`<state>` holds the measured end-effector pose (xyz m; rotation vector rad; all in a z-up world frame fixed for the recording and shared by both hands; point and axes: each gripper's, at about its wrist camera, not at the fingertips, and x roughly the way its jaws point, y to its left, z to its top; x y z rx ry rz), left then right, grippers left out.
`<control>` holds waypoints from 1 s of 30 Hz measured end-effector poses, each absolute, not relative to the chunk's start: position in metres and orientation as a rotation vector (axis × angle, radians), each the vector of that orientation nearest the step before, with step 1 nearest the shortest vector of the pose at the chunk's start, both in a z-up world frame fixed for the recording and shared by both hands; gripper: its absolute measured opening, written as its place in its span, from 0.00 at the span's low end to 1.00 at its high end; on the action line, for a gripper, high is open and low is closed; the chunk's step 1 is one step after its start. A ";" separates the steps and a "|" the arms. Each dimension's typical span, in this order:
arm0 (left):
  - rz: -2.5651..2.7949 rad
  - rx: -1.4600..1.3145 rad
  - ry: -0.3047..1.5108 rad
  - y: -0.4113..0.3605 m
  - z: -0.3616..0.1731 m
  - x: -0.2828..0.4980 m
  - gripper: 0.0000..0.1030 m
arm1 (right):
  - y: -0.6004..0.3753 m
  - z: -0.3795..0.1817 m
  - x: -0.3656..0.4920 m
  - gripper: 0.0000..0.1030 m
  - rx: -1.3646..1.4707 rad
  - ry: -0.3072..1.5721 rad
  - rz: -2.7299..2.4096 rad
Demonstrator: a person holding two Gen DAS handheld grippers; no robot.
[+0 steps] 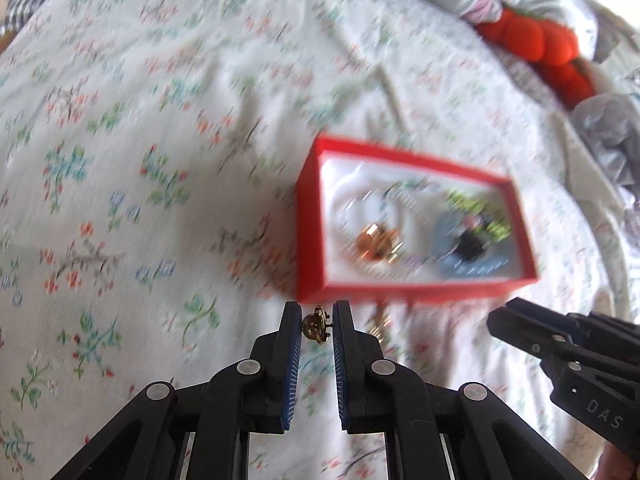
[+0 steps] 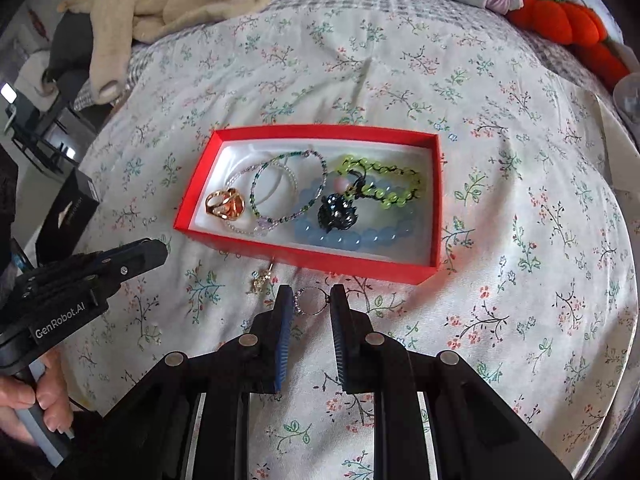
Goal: Organize jewelry
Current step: 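Grasp the small silver hoop earring with right tool while left tool holds the gold earring, then lower both earrings into the red box and open both tools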
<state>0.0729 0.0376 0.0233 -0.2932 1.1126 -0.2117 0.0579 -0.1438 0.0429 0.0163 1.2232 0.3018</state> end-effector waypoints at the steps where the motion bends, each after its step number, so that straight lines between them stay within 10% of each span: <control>1: -0.217 -0.295 1.097 0.036 0.025 0.074 0.10 | -0.147 0.045 0.058 0.20 0.036 1.212 0.294; 30: -0.256 -0.348 1.003 0.002 0.016 0.119 0.15 | -0.191 0.046 0.090 0.20 0.221 1.146 0.208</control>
